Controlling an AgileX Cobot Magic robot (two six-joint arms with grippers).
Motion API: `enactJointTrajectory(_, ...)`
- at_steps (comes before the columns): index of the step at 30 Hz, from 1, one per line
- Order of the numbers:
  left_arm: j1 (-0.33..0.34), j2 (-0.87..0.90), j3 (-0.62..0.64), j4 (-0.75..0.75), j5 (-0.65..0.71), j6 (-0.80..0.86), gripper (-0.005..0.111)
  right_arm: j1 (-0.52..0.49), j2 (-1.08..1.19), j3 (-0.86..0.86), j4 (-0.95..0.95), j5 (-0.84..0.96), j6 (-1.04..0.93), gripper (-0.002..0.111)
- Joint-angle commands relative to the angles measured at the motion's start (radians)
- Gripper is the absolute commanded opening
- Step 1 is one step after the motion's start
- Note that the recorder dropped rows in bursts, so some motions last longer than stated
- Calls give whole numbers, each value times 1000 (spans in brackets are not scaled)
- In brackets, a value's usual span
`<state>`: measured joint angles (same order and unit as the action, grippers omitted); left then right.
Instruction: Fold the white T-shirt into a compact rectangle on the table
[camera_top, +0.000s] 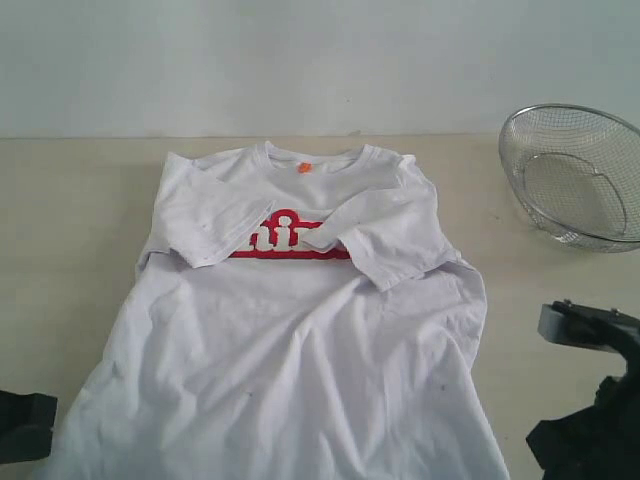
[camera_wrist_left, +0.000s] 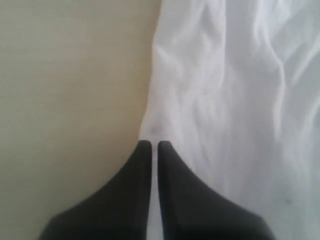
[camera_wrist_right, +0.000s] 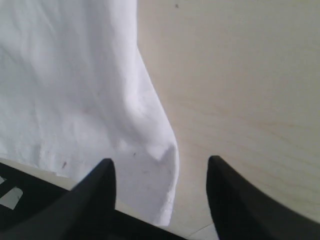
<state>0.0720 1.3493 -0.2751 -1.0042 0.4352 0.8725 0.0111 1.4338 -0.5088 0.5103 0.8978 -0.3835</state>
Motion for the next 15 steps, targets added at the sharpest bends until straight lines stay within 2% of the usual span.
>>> enactJointTrajectory(1,-3,-8,26,0,-59,-20,4,-1,-6,32,30,-8,10,55)
enactJointTrajectory(10,-3,-8,41,0,-118,-29,4,-1,-6,70,81,-12,37,55)
enactJointTrajectory(15,-3,-8,41,0,-123,-29,4,-1,-6,70,78,-32,113,55)
